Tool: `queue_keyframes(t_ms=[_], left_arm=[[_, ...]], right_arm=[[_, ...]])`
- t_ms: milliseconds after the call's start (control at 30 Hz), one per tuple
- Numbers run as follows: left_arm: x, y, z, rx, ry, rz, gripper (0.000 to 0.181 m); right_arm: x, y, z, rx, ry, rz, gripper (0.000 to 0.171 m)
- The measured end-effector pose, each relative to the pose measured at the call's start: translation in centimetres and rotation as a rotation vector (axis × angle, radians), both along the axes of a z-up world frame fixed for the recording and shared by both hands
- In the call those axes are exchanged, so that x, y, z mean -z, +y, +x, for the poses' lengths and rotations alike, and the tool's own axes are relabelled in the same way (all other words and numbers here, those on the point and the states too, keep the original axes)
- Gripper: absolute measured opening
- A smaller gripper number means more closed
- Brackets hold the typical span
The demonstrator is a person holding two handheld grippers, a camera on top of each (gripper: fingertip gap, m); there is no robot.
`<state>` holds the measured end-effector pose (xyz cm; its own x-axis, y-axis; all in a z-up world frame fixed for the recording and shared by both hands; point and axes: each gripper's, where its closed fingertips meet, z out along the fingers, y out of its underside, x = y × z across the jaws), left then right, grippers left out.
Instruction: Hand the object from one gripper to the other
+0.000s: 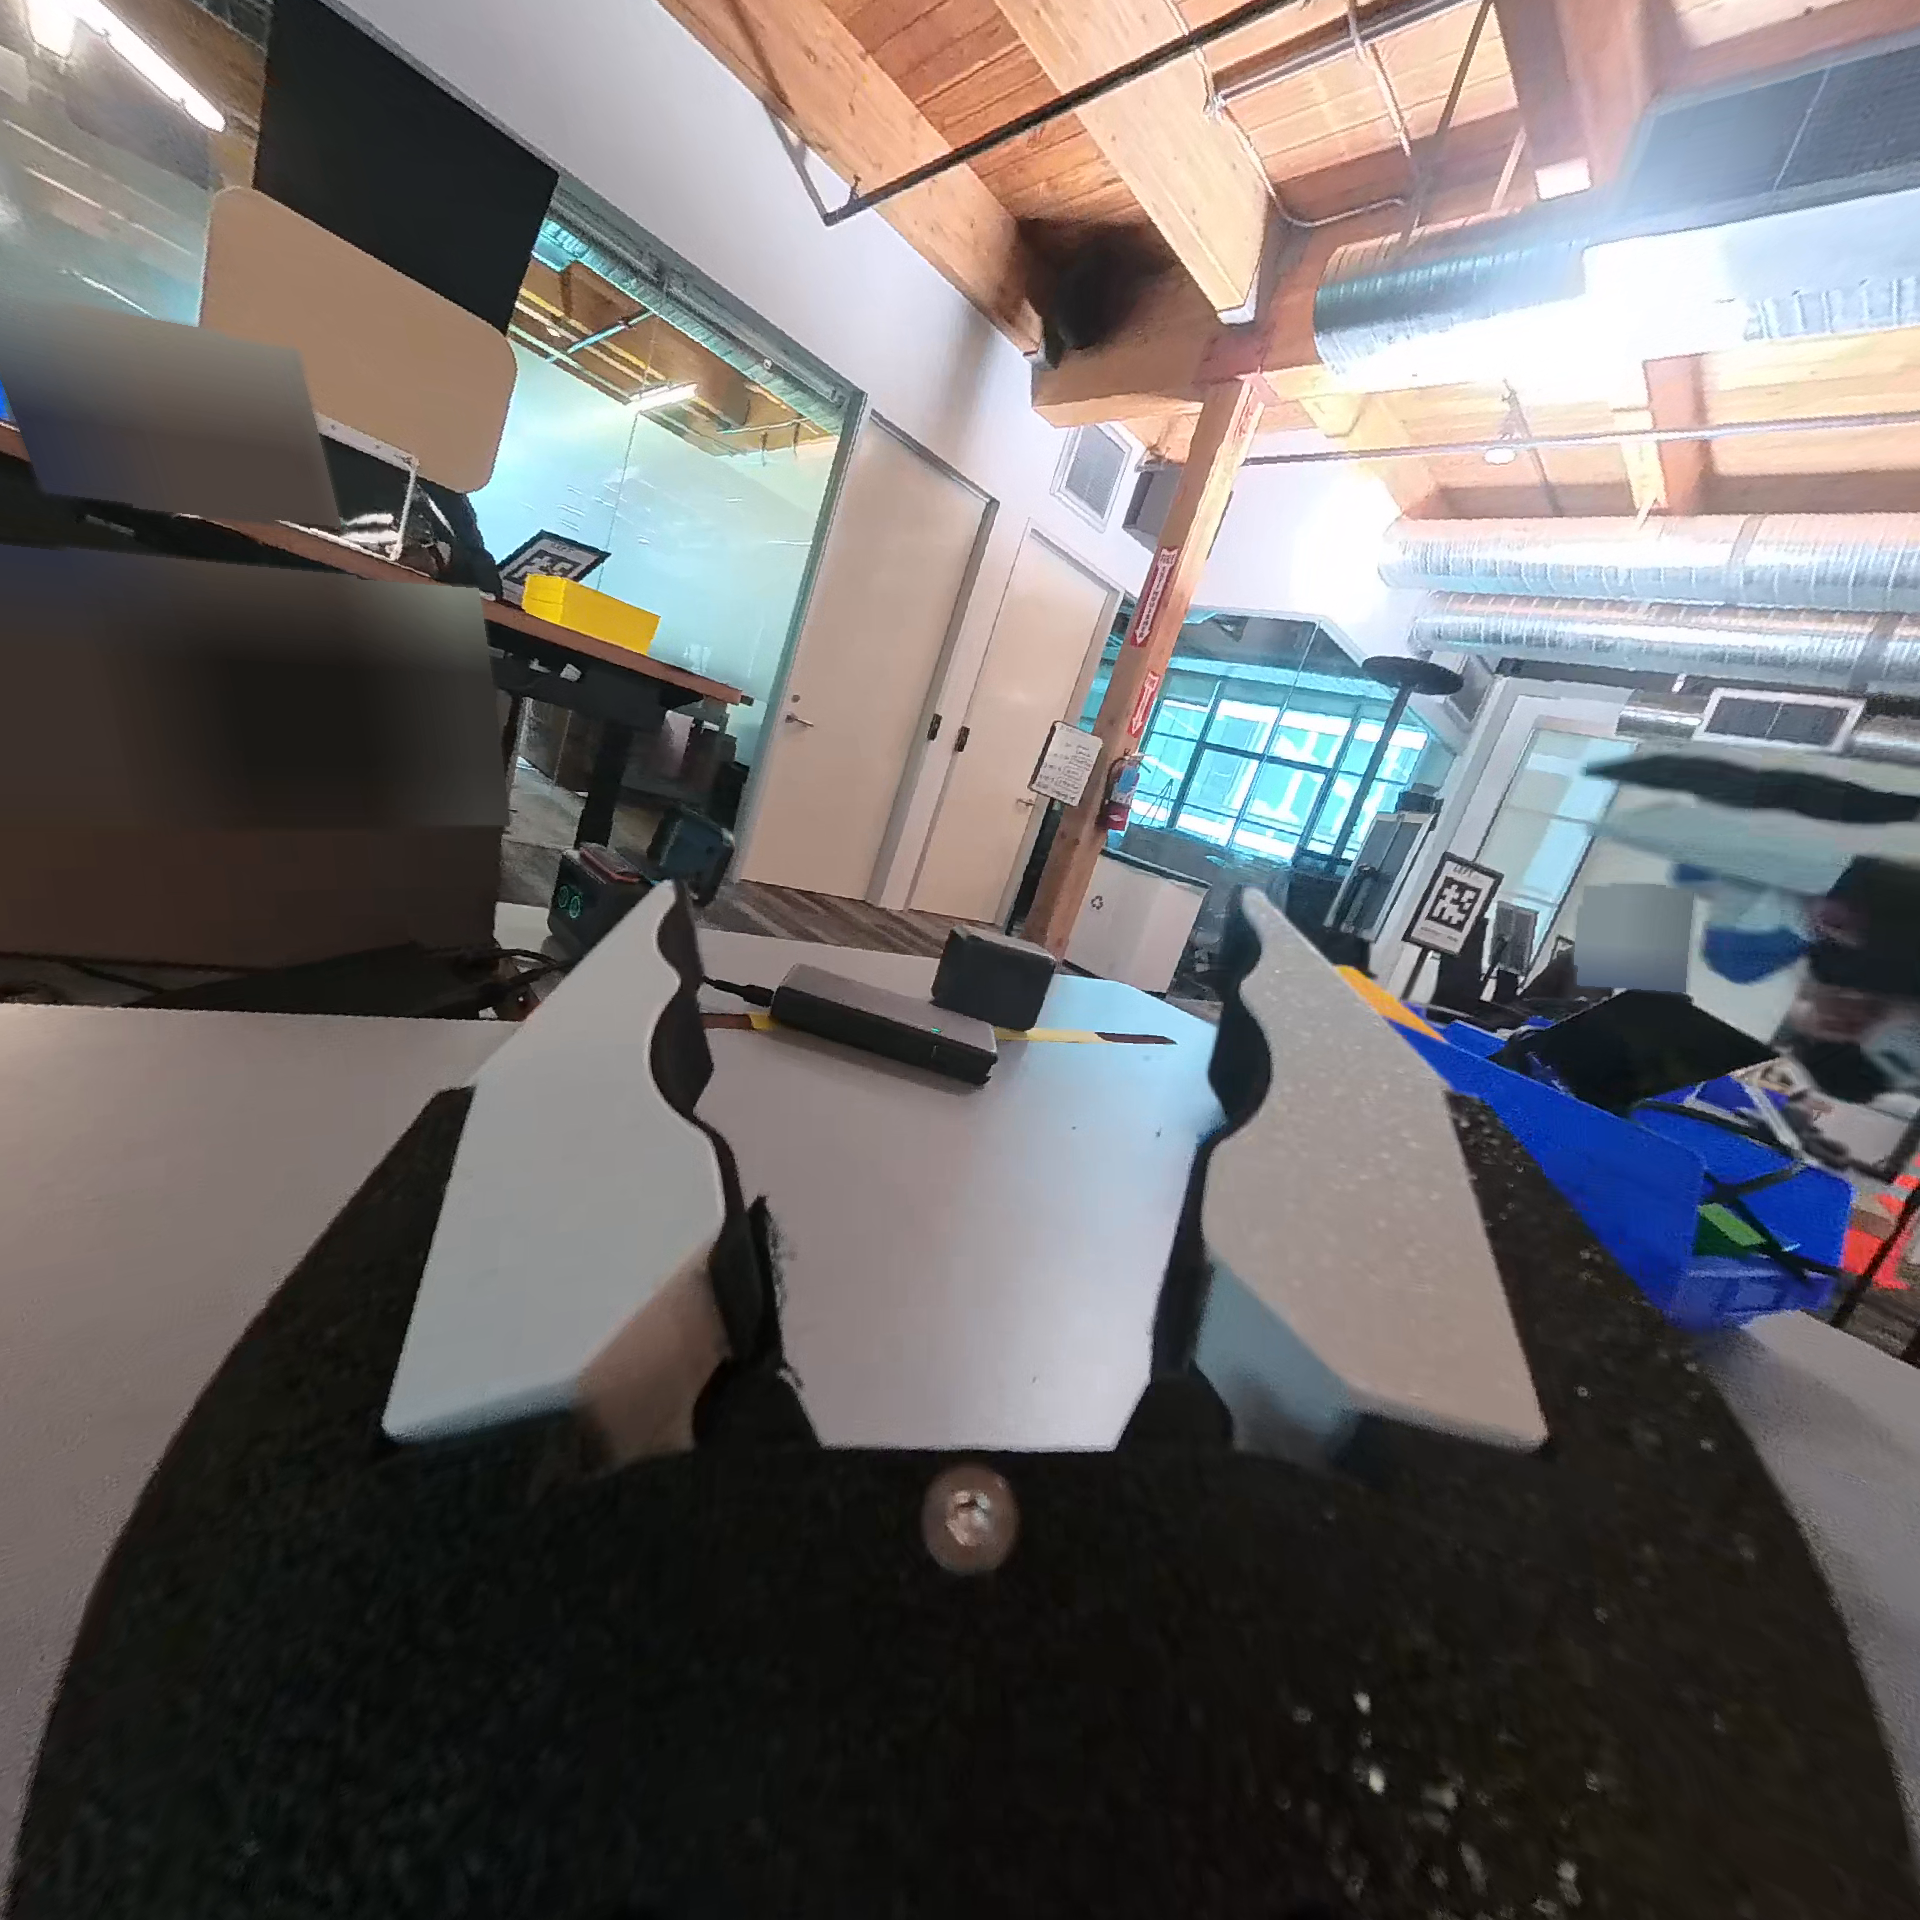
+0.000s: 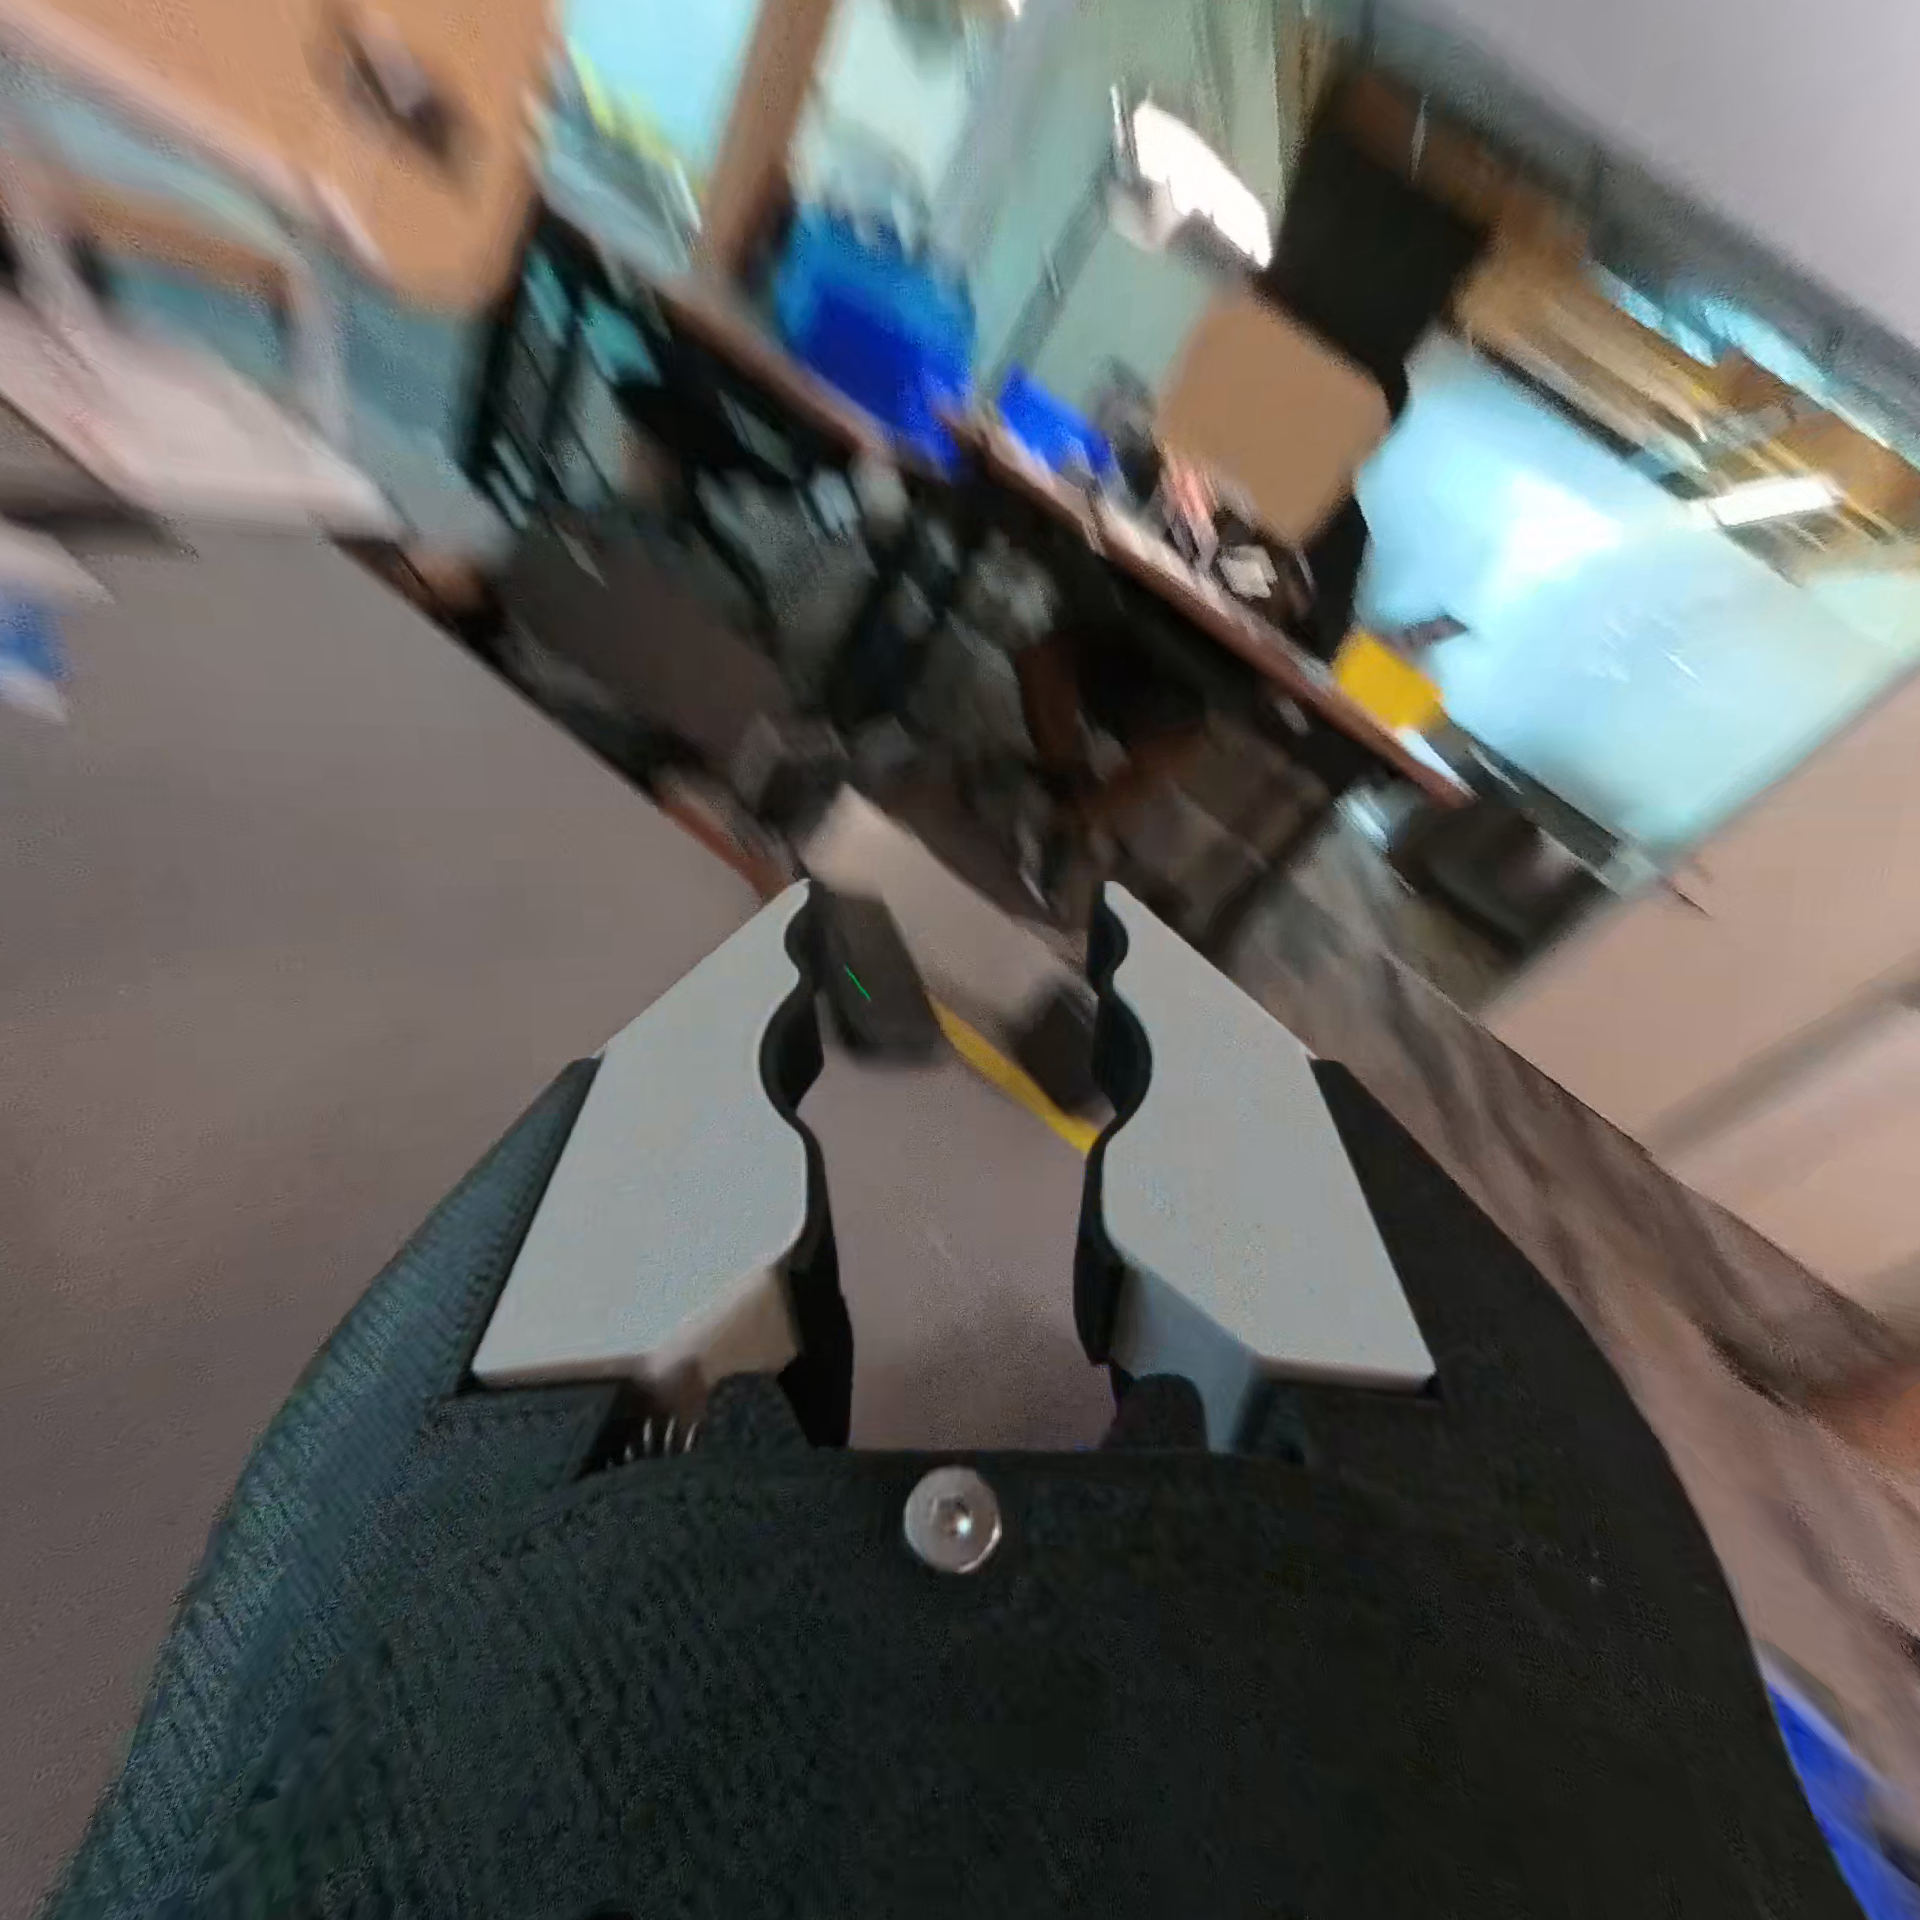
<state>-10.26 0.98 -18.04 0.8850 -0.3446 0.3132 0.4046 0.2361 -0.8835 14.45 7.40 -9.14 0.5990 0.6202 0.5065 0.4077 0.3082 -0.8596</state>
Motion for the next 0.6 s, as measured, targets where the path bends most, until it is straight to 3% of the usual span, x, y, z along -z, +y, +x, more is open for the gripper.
queue_keyframes(t_ms=[100, 267, 467, 600], left_arm=[[0.0, 0.1, 0.4, -0.004, 0.031, -0.004, 0.096], [0.0, 0.0, 0.5, -0.015, 0.049, -0.002, 0.094], [-0.1, -0.2, 0.4, -0.029, 0.067, 0.001, 0.096], [-0.4, -0.2, 0.7, -0.052, 0.115, 0.002, 0.095]], right_arm=[[0.0, -1.5, -7.0, -0.226, 0.347, -0.018, 0.049], [2.2, 0.1, -14.0, -0.271, 0.566, -0.018, 0.049], [8.8, 0.2, -18.2, -0.332, 0.548, -0.197, 0.055], [8.2, 0.6, -17.3, -0.377, 0.614, -0.191, 0.054]])
